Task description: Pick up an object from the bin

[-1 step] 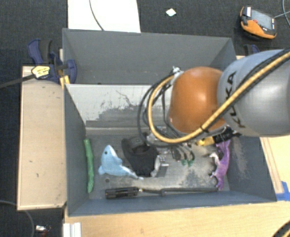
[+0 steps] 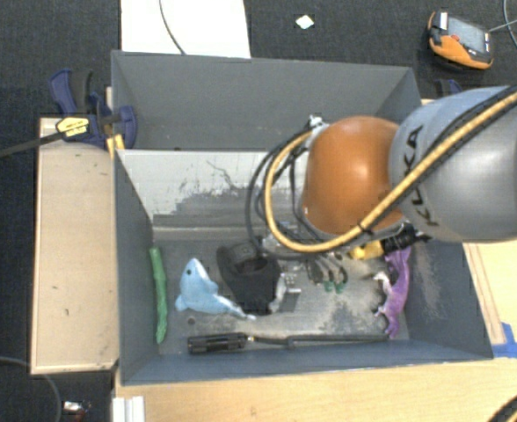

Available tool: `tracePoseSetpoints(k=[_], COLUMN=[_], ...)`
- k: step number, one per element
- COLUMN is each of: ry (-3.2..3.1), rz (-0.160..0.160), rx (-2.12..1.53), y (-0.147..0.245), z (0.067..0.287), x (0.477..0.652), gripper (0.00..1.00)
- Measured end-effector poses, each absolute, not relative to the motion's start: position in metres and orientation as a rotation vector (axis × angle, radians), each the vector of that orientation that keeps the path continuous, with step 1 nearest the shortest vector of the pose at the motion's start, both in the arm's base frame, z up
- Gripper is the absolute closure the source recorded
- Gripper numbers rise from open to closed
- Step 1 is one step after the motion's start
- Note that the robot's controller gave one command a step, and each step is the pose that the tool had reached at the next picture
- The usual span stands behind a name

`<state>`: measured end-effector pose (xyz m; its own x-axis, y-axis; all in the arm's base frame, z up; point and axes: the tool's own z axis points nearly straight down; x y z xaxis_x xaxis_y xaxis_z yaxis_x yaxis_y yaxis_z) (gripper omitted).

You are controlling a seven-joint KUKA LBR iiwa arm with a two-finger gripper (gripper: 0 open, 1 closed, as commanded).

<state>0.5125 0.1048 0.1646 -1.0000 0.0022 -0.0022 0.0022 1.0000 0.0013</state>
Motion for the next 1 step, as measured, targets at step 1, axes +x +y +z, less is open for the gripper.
tracePoseSetpoints(k=[1], ry=[3.109], rz=[0.000], rx=[0.471], y=[0.1094], z=[0.0700], x=[0.5229], gripper=[0.00])
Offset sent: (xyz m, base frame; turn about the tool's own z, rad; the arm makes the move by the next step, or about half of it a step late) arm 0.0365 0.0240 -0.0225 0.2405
